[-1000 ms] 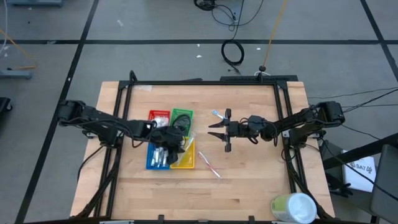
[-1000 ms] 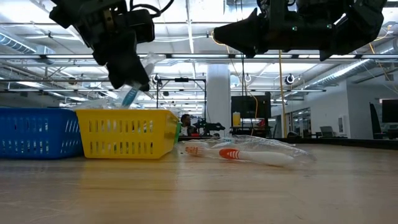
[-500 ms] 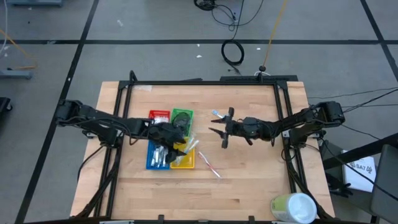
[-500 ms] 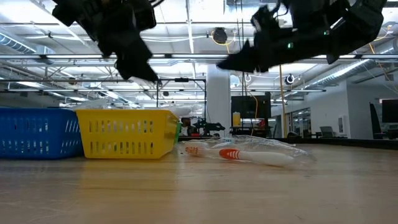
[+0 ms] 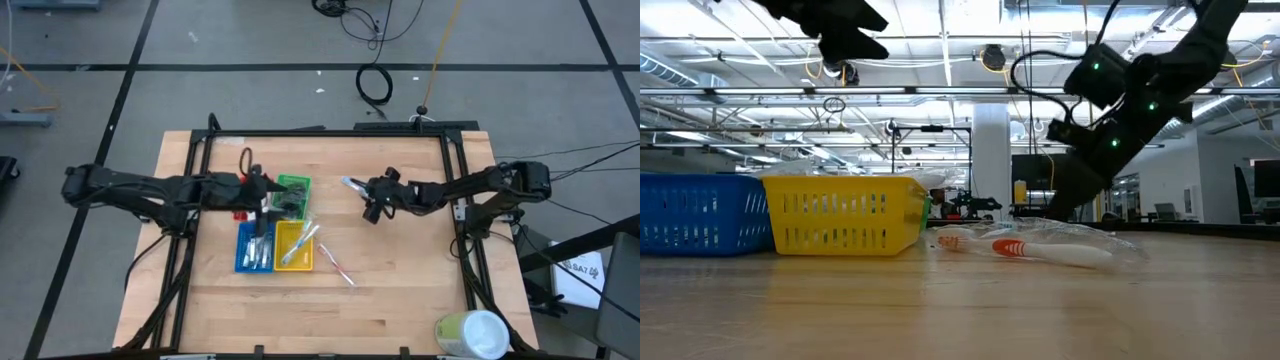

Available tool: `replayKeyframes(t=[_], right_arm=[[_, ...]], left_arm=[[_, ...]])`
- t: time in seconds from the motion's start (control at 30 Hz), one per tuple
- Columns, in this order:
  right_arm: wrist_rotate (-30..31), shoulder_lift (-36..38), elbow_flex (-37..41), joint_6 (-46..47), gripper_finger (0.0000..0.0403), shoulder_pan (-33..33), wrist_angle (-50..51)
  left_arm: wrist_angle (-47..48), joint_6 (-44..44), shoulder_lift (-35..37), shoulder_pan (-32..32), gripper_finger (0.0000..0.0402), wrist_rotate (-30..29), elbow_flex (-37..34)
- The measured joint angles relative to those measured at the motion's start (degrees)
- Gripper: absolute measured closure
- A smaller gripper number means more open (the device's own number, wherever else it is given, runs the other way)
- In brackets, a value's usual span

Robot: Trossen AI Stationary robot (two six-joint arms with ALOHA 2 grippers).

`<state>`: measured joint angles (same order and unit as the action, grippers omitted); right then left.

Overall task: Pick & Place Travel size toiletries
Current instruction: Put the blue toothbrush into the yellow bin

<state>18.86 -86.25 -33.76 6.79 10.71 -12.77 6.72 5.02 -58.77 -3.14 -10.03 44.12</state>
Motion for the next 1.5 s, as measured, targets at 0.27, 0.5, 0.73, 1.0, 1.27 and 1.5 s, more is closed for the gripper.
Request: replayKeyframes(t=[0.27,0.5,0.73,1.0,1.27,1.5], right_arm=[[-4.03,-5.8,-0.07,-1.27,0.0198,1.36,-0.86],[-8.25,-9.0,-0.2,-1.21,0.0236,3.47,-2.12],[-10.58,-7.81,-0.13,-2.52,0.032,4.08,-1.62],[-13.23,-7.85,0.02,-7.27,0.0386,4.26,-5.09],[-19.71,-3.6,0.13,-8.15,0.0387,2.94,-20.49],[-30.2,-2.13,0.09,-4.49,0.0387,2.94,-36.58]], left_arm=[[3.75,0.4,0.68,0.26,0.0114,-3.6,-0.02],[6.24,4.26,-2.15,0.24,0.0115,-3.56,-0.09],[4.98,4.3,-5.76,0.24,0.0118,-3.58,-0.02],[1.63,4.18,-9.8,0.24,0.0108,-3.6,-0.02],[0.5,2.11,-10.38,0.28,0.011,-3.58,-0.02],[-6.44,-3.11,-11.0,0.47,0.011,-3.56,-0.02]])
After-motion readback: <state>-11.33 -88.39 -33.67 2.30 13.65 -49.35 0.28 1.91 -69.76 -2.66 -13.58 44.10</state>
